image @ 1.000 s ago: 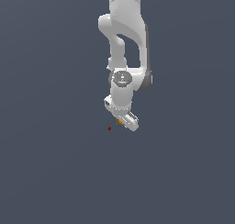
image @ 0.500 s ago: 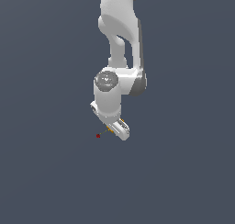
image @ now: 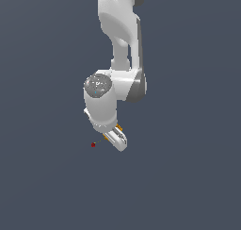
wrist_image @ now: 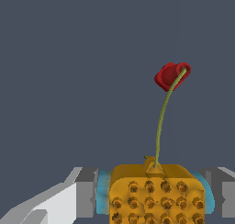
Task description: Pick up the object and move it to a goal position.
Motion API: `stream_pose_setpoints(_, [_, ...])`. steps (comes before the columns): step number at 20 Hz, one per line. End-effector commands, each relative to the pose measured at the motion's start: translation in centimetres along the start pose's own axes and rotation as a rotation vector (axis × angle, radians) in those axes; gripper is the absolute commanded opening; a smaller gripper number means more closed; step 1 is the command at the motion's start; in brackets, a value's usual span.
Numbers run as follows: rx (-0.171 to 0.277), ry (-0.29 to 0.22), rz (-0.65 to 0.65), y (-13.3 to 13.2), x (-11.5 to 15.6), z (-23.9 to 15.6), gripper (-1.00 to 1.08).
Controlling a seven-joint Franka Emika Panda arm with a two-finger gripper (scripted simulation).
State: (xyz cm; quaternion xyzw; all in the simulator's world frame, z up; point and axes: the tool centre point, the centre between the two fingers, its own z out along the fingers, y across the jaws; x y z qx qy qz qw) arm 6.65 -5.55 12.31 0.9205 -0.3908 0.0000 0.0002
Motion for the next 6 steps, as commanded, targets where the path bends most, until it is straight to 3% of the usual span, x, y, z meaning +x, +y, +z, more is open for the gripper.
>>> stream_pose_setpoints(1, [0.000, 0.000, -0.001, -0.15, 0.53, -0.29, -1.00])
stream_pose_setpoints(6, [0.000, 0.000, -0.001, -0.23, 0.89, -0.47, -1.00])
